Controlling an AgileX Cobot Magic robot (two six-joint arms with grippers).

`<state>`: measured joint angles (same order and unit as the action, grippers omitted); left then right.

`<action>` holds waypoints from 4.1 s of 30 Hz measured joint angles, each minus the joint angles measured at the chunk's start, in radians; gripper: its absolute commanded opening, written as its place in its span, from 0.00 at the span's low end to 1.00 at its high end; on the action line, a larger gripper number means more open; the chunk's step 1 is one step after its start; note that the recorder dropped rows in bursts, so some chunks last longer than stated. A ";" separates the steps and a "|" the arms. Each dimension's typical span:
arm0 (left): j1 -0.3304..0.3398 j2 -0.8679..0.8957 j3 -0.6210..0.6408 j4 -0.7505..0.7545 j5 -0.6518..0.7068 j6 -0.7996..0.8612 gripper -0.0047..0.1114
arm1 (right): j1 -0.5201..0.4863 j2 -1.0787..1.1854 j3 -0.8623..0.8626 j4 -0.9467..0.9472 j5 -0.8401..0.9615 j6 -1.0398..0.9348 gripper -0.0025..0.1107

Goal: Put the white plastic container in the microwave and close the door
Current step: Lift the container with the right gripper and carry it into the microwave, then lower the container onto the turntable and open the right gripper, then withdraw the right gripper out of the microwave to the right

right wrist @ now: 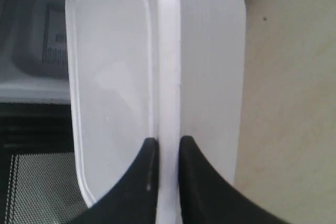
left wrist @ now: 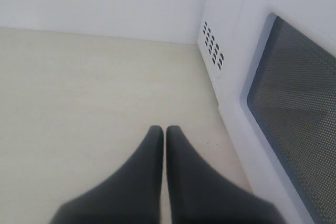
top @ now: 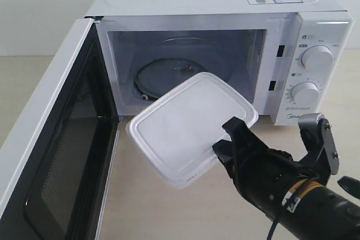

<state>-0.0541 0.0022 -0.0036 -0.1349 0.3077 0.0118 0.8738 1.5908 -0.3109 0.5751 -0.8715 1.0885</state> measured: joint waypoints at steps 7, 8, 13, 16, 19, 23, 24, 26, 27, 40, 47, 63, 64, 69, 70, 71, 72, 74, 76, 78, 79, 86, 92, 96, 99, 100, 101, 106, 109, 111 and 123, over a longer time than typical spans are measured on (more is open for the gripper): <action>0.000 0.000 0.000 0.000 0.000 0.000 0.08 | 0.002 0.048 -0.124 0.137 0.016 -0.070 0.02; 0.000 0.000 0.000 0.000 0.000 0.000 0.08 | 0.002 0.066 -0.150 0.152 0.023 -0.082 0.02; 0.000 0.000 0.000 0.000 0.000 0.000 0.08 | -0.047 0.150 -0.256 0.166 0.058 -0.097 0.02; 0.000 0.000 0.000 0.000 0.000 0.000 0.08 | -0.105 0.168 -0.307 0.168 0.089 -0.093 0.02; 0.000 0.000 0.000 0.000 0.000 0.000 0.08 | -0.165 0.170 -0.367 0.152 0.150 -0.093 0.02; 0.000 0.000 0.000 0.000 0.000 0.000 0.08 | -0.240 0.174 -0.450 0.106 0.258 -0.100 0.02; 0.000 0.000 0.000 0.000 0.000 0.000 0.08 | -0.251 0.179 -0.467 0.097 0.268 -0.104 0.02; 0.000 0.000 0.000 0.000 0.000 0.000 0.08 | -0.267 0.193 -0.510 0.085 0.279 -0.106 0.02; 0.000 0.000 0.000 0.000 0.000 0.000 0.08 | -0.274 0.202 -0.527 0.083 0.284 -0.108 0.02; 0.000 0.000 0.000 0.000 0.000 0.000 0.08 | -0.280 0.435 -0.772 0.086 0.305 -0.110 0.20; 0.000 0.000 0.000 0.000 0.000 0.000 0.08 | -0.284 0.447 -0.803 0.080 0.256 -0.112 0.34; 0.000 0.000 0.000 0.000 0.000 0.000 0.08 | -0.263 -0.023 -0.405 -0.273 0.642 -0.967 0.02; 0.000 0.000 0.000 0.000 0.000 0.000 0.08 | -0.230 -0.007 -0.392 -0.335 0.640 -0.977 0.02; 0.000 0.000 0.000 0.000 0.000 0.000 0.08 | -0.117 0.204 -0.408 -0.383 0.246 -1.060 0.02; 0.000 0.000 0.000 0.000 0.000 0.000 0.08 | -0.116 0.247 -0.426 -0.346 0.199 -1.062 0.02; 0.000 0.000 0.000 0.000 0.000 0.000 0.08 | -0.116 0.280 -0.443 -0.299 0.163 -1.064 0.02; 0.000 0.000 0.000 0.000 0.000 0.000 0.08 | -0.116 0.320 -0.466 -0.253 0.134 -1.063 0.02; 0.000 0.000 0.000 0.000 0.000 0.000 0.08 | -0.118 0.415 -0.540 -0.194 0.111 -1.063 0.02; 0.000 0.000 0.000 0.000 0.000 0.000 0.08 | -0.118 0.473 -0.640 -0.185 0.121 -1.066 0.02; 0.000 0.000 0.000 0.000 0.000 0.000 0.08 | -0.130 0.515 -0.734 -0.177 0.151 -1.070 0.02; 0.000 0.000 0.000 0.000 0.000 0.000 0.08 | -0.139 0.527 -0.764 -0.177 0.165 -1.070 0.02; 0.000 0.000 0.000 0.000 0.000 0.000 0.08 | -0.240 0.565 -0.911 -0.167 0.351 -1.081 0.02; 0.000 0.000 0.000 0.000 0.000 0.000 0.08 | -0.150 0.397 -0.702 -0.211 0.332 -1.205 0.02; 0.000 0.000 0.000 0.000 0.000 0.000 0.08 | -0.086 0.228 -0.467 -0.218 0.166 -1.219 0.02; 0.000 0.000 0.000 0.000 0.000 0.000 0.08 | -0.074 0.085 -0.277 -0.211 0.066 -1.225 0.02; 0.000 0.000 0.000 0.000 0.000 0.000 0.08 | -0.074 0.030 -0.222 -0.200 0.049 -1.225 0.02; 0.000 0.000 0.000 0.000 0.000 0.000 0.08 | -0.074 -0.014 -0.183 -0.193 0.039 -1.225 0.02; 0.000 0.000 0.000 0.000 0.000 0.000 0.08 | -0.074 -0.237 -0.046 -0.170 0.036 -1.223 0.02; 0.000 0.000 0.000 0.000 0.000 0.000 0.08 | -0.074 -0.318 -0.032 -0.170 0.034 -1.223 0.02; 0.000 0.000 0.000 0.000 0.000 0.000 0.08 | -0.074 -0.361 -0.031 -0.170 0.030 -1.223 0.02; 0.000 0.000 0.000 0.000 -0.002 0.000 0.08 | -0.092 -0.523 -0.026 -0.162 0.049 -1.231 0.02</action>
<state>-0.0541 0.0022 -0.0036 -0.1349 0.3058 0.0118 0.7819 1.0675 -0.3372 0.4131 -0.8225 -0.1423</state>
